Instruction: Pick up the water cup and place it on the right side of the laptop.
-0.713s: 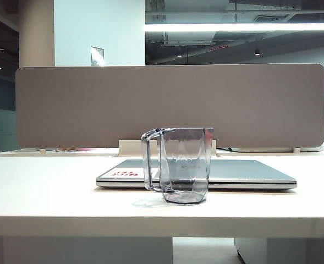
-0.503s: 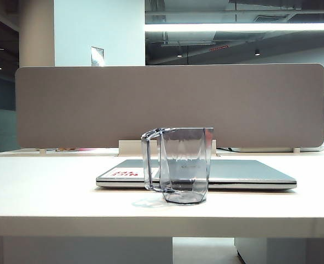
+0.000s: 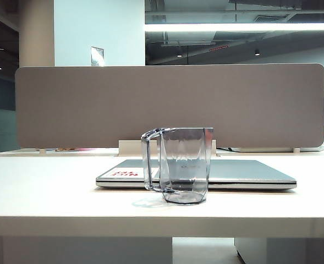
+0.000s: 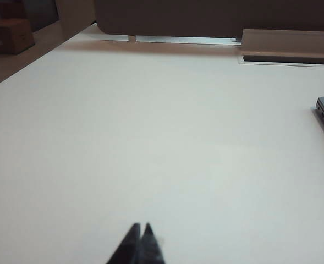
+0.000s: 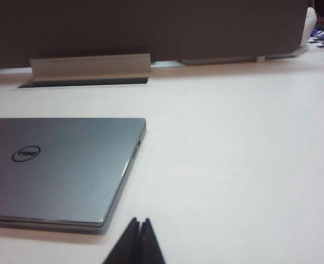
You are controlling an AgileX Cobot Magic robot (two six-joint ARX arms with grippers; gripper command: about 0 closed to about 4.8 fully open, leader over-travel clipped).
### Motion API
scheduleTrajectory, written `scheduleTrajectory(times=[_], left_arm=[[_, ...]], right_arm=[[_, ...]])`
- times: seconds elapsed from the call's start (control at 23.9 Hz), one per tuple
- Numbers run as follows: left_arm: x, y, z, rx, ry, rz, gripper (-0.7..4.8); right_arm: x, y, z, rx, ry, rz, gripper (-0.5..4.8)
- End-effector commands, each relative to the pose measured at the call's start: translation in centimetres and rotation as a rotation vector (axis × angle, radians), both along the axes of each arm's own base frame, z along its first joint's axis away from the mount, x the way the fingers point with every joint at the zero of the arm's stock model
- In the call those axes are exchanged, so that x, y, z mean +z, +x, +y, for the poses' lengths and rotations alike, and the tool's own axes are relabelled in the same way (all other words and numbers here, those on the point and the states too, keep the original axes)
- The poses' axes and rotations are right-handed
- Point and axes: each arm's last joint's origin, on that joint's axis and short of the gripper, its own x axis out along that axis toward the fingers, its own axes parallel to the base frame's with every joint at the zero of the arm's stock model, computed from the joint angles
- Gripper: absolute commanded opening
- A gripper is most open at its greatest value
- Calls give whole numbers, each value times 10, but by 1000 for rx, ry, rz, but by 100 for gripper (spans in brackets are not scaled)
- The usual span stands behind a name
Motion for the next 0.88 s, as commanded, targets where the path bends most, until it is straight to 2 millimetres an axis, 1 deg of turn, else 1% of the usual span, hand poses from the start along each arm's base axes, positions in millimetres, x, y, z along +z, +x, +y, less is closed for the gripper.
scheduleTrajectory(times=[0.04,0.29,0.54,0.71,0.88], left_arm=[[4,0,0,4,-7,-31,-3],[4,0,0,3,-7,-30,-3],[4,0,0,-13,-31,-32,-4],[3,0,-3,-92,-49,-31,-4],[4,0,-5,-181,-57,-30,-4]], right_arm=[[1,0,0,2,-3,-21,-8],[1,0,0,5,0,-26,-8],[5,0,3,114,69,-44,-9],[14,-2,4,117,124,-68,-9],[30,-6,4,122,123,-98,-9]])
